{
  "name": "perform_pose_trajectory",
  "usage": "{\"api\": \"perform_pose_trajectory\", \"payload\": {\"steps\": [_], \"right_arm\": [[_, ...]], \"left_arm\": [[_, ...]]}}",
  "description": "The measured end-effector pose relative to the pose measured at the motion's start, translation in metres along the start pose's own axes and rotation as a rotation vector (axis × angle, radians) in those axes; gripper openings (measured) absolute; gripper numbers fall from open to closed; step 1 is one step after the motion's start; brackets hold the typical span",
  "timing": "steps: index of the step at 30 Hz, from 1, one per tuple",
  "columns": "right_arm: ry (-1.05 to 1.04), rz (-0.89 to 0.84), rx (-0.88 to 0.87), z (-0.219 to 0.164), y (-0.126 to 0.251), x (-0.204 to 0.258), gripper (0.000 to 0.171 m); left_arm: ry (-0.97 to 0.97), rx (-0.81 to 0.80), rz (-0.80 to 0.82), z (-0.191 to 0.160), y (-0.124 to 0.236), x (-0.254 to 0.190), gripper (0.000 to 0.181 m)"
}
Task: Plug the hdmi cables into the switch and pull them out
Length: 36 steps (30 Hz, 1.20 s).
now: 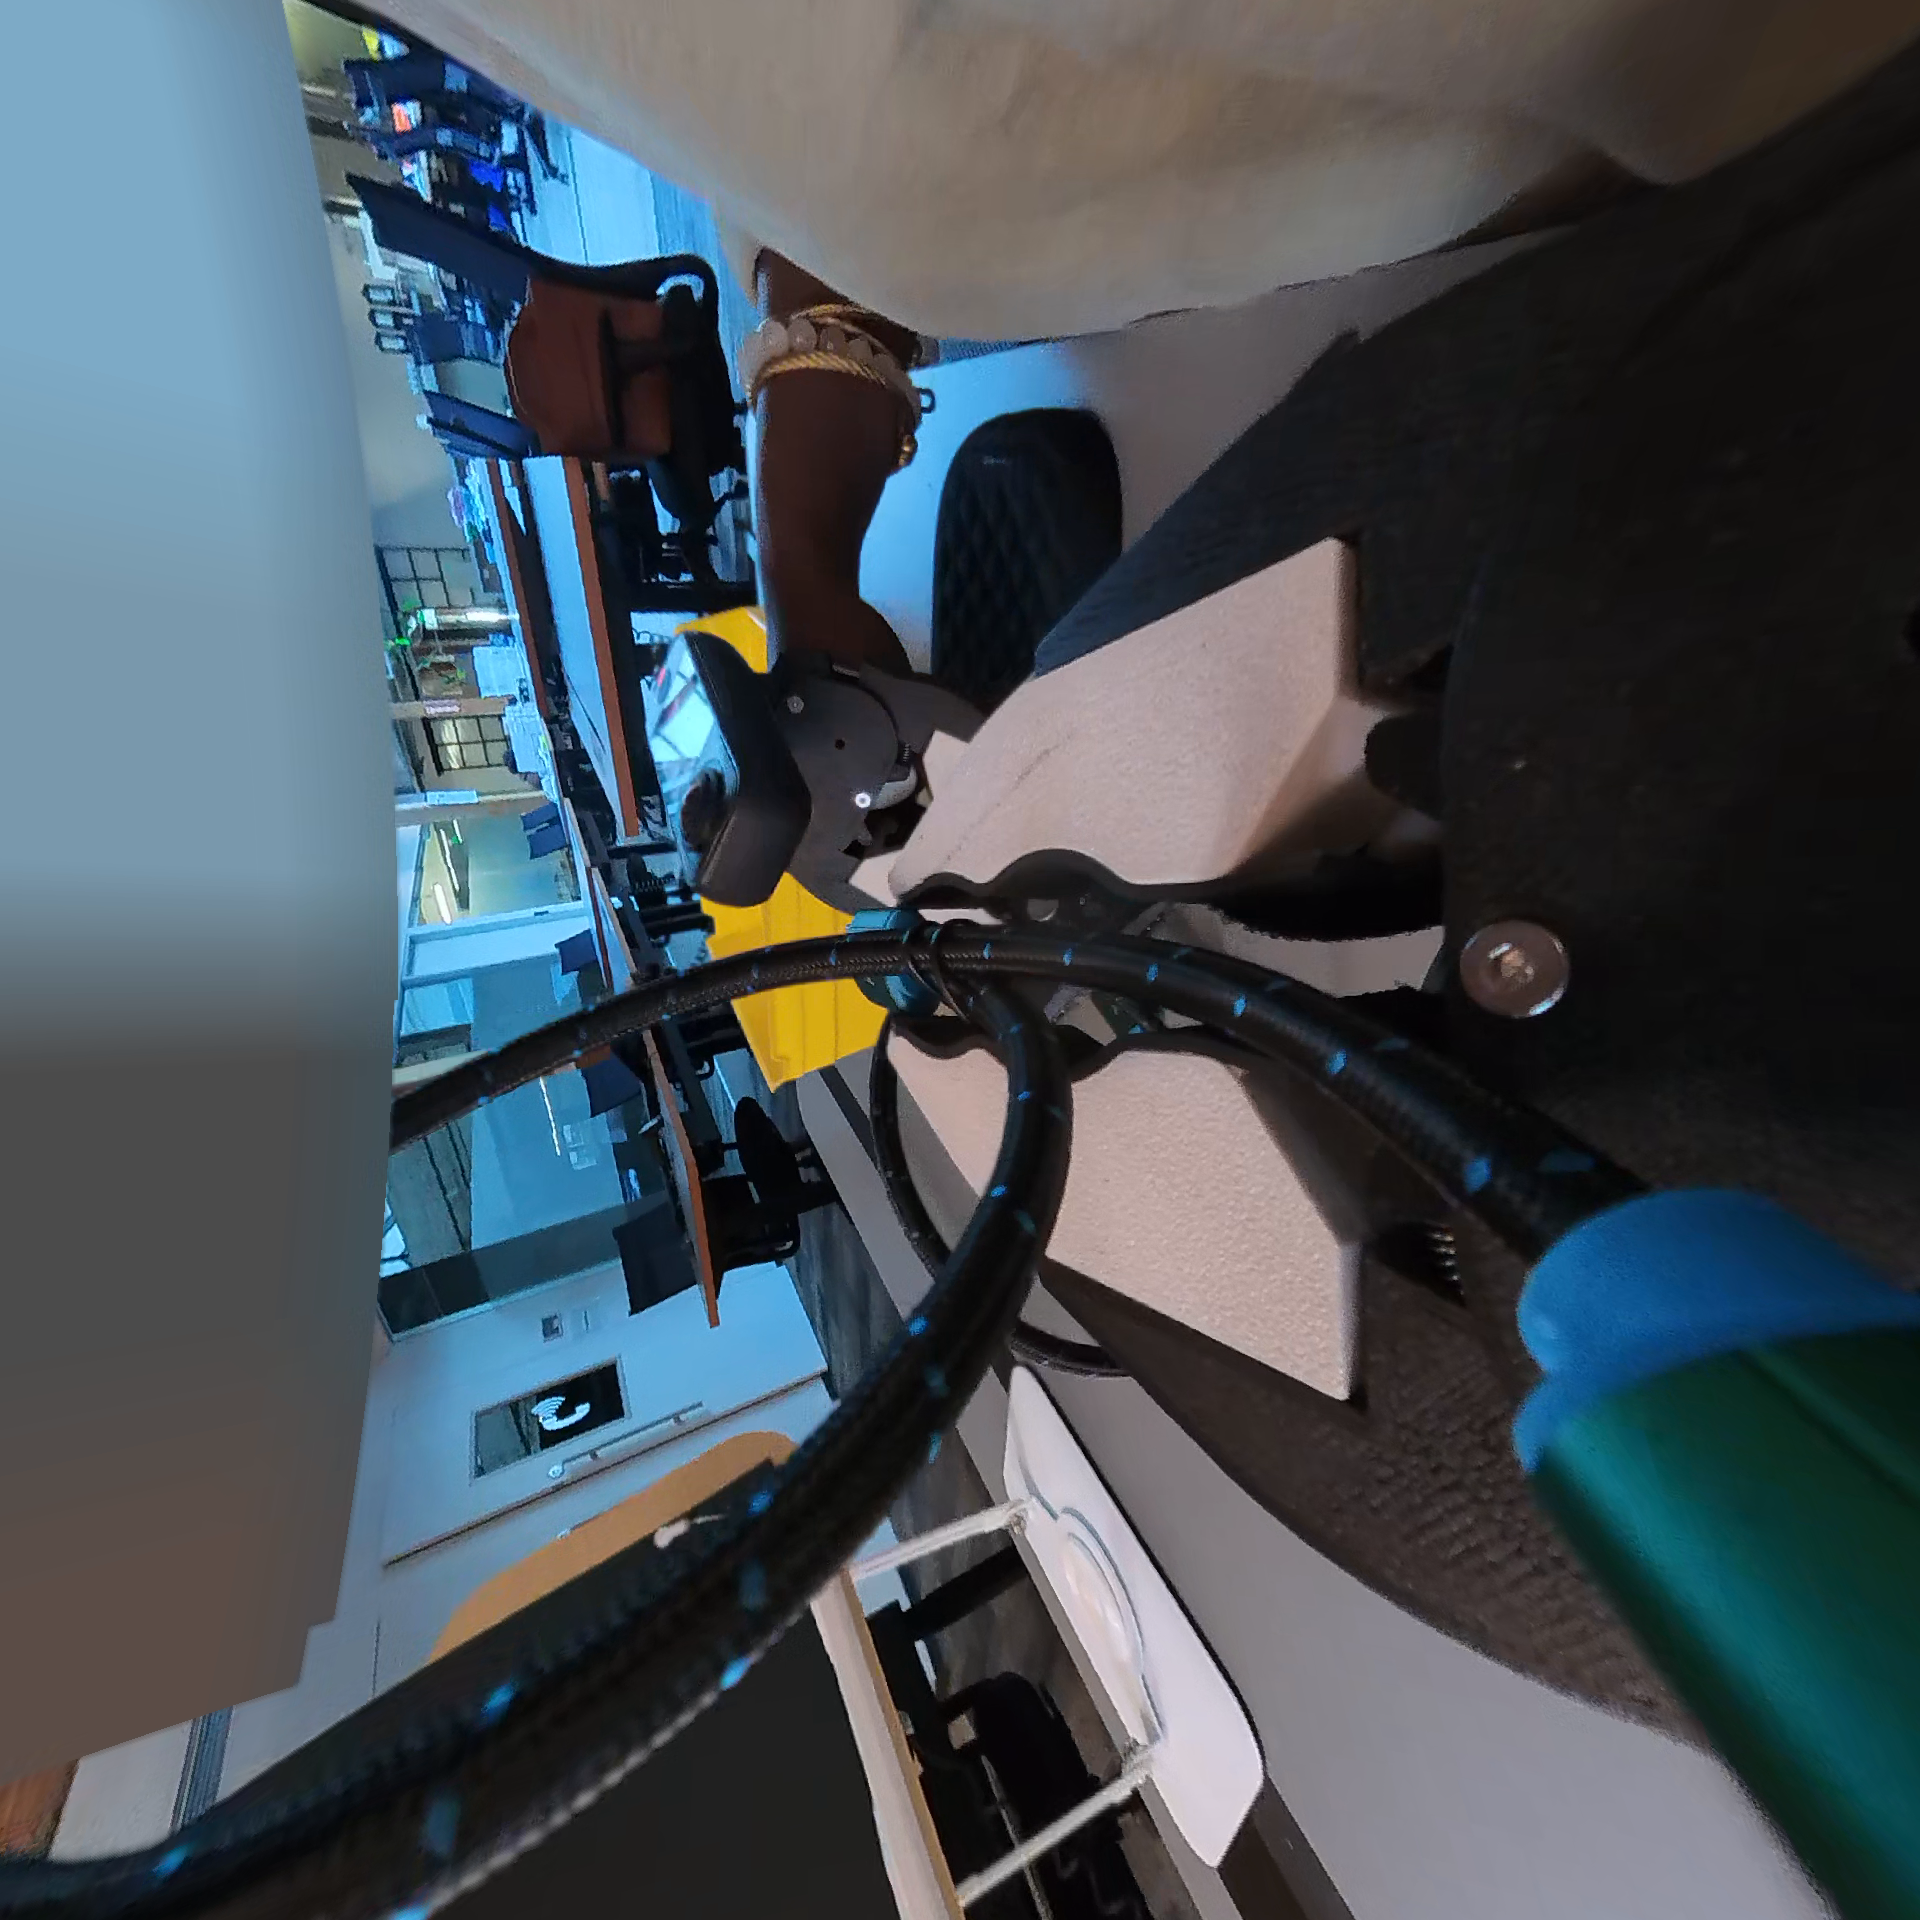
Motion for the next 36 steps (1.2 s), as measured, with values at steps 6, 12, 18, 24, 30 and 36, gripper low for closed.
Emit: {"api": "perform_pose_trajectory", "payload": {"steps": [6, 12, 18, 24, 30, 36], "right_arm": [[-0.023, 0.114, -0.242, 0.004, 0.008, 0.0, 0.043], [-0.124, 0.377, -0.512, 0.015, 0.049, -0.005, 0.042], [-0.081, 0.56, -0.525, 0.02, 0.063, 0.005, 0.042], [-0.031, 0.623, -0.458, 0.023, 0.06, 0.013, 0.042], [0.021, 0.673, -0.449, 0.026, 0.062, 0.02, 0.043], [0.056, 0.679, -0.42, 0.025, 0.06, 0.023, 0.042]], "left_arm": [[-0.024, 0.067, -0.001, -0.014, 0.006, 0.004, 0.019], [-0.029, 0.061, -0.096, -0.015, -0.001, -0.008, 0.019], [-0.051, 0.127, -0.186, -0.019, -0.023, -0.026, 0.019], [-0.005, 0.144, -0.23, -0.025, -0.034, -0.031, 0.02], [0.004, 0.154, -0.283, -0.031, -0.035, -0.037, 0.02], [-0.051, 0.176, -0.289, -0.033, -0.038, -0.039, 0.02]]}}
Point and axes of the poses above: each gripper's, where its closed fingertips meet, y back along the fingers, z out of its top, x = y × z across the jaws, the point moved 3 cm from there along y, back along the fingers, and after that the axes turned 8 degrees about x, right-handed, at the moved point
